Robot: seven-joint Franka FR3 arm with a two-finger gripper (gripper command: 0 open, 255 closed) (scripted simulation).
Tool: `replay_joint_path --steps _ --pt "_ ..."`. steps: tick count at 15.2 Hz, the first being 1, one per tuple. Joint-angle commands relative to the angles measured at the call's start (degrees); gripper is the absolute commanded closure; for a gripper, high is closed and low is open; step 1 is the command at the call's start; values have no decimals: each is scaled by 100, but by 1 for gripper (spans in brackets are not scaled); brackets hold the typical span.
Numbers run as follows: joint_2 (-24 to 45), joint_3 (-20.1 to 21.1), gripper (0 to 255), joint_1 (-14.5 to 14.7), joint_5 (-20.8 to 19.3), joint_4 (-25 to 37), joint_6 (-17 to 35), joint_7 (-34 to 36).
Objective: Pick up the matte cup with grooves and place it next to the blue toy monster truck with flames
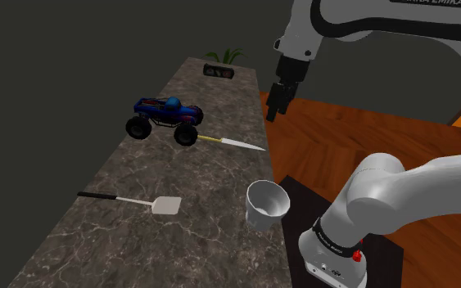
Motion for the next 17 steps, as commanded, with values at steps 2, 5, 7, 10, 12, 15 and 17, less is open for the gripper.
replay_joint_path --steps 2,5,7,10,12,15,17 --pt "-100 20 0 49 31 -217 98 -59" --pt "-393 82 0 207 133 -852 387 -236" --pt "-583 125 0 322 207 -1265 575 -352" --pt "-859 195 0 514 330 -1868 853 -521" --pt "-1038 246 0 656 423 -2262 1036 -631" --pt "-1234 305 0 836 535 -2697 1243 -745" --pt "-1211 330 0 860 569 -2841 1412 -747"
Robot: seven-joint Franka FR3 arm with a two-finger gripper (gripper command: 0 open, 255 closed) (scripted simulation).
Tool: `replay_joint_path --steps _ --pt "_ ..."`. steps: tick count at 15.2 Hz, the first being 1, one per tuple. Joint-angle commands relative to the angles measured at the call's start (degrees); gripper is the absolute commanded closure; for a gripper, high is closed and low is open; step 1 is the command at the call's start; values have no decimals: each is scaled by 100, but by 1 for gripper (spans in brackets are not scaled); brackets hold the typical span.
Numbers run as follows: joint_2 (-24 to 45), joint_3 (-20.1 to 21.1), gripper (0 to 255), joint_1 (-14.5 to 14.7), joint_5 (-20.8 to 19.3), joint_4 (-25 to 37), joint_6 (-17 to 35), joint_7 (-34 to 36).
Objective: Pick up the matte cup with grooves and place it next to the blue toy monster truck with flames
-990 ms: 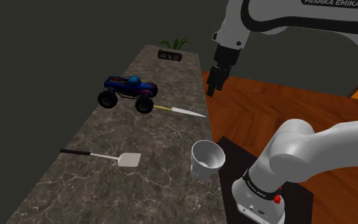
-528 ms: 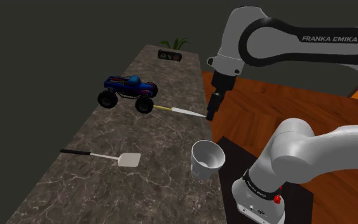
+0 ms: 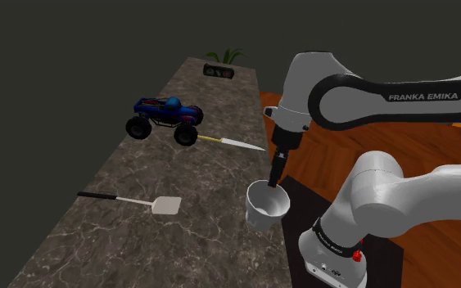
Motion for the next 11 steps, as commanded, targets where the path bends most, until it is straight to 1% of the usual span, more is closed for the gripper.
replay_joint_path --steps 1,5,11 --pt "32 37 0 46 52 -168 204 -5" --pt "137 96 0 114 142 -477 624 -12" --pt "137 96 0 114 142 -477 624 -12"
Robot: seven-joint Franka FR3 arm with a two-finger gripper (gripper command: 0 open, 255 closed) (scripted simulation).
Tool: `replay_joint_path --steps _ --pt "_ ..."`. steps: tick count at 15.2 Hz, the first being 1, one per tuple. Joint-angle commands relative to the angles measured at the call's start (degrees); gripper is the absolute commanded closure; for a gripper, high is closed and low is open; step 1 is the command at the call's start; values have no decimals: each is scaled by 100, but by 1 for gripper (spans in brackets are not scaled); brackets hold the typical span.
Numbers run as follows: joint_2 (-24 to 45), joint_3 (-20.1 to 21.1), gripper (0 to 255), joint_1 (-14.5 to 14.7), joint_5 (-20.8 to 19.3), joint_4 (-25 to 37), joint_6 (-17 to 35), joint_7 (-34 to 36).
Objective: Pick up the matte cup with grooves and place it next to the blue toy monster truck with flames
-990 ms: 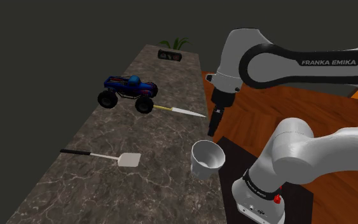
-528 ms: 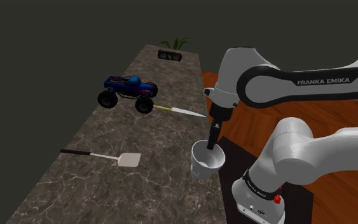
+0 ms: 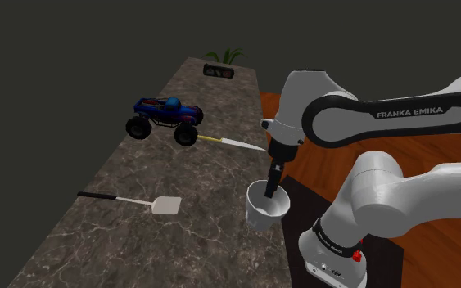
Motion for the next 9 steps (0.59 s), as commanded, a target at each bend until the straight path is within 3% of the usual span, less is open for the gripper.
replay_joint_path --steps 1,2,3,9 --pt "0 0 0 0 0 0 0 0" --pt "0 0 0 0 0 0 0 0" --pt "0 0 255 0 0 0 0 0" --pt "-1 0 255 0 0 0 -1 0"
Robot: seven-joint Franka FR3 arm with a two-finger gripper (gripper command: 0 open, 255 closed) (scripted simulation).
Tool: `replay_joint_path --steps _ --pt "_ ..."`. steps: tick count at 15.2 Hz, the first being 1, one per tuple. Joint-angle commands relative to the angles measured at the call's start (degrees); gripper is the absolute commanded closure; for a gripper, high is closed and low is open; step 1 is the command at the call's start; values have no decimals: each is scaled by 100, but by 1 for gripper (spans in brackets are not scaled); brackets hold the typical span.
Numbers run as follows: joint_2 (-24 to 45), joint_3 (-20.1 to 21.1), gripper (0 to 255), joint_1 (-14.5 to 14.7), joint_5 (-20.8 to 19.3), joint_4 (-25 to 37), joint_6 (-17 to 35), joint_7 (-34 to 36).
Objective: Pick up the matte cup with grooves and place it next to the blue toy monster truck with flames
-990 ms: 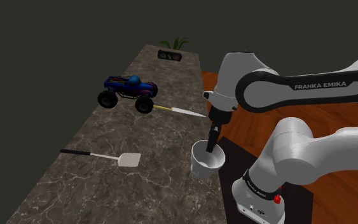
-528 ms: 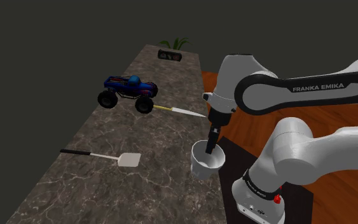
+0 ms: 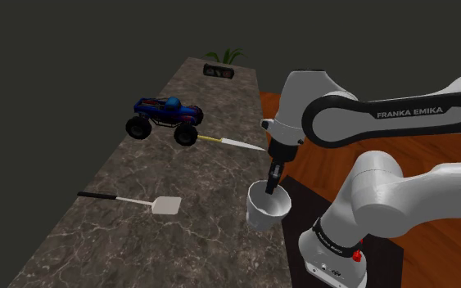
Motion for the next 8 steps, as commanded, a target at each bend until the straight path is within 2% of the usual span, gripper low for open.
replay_joint_path --steps 1,3,8 --pt "0 0 255 0 0 1 0 0" --pt "1 0 255 0 1 1 2 0" --pt "-181 -16 255 -24 -49 313 -489 72"
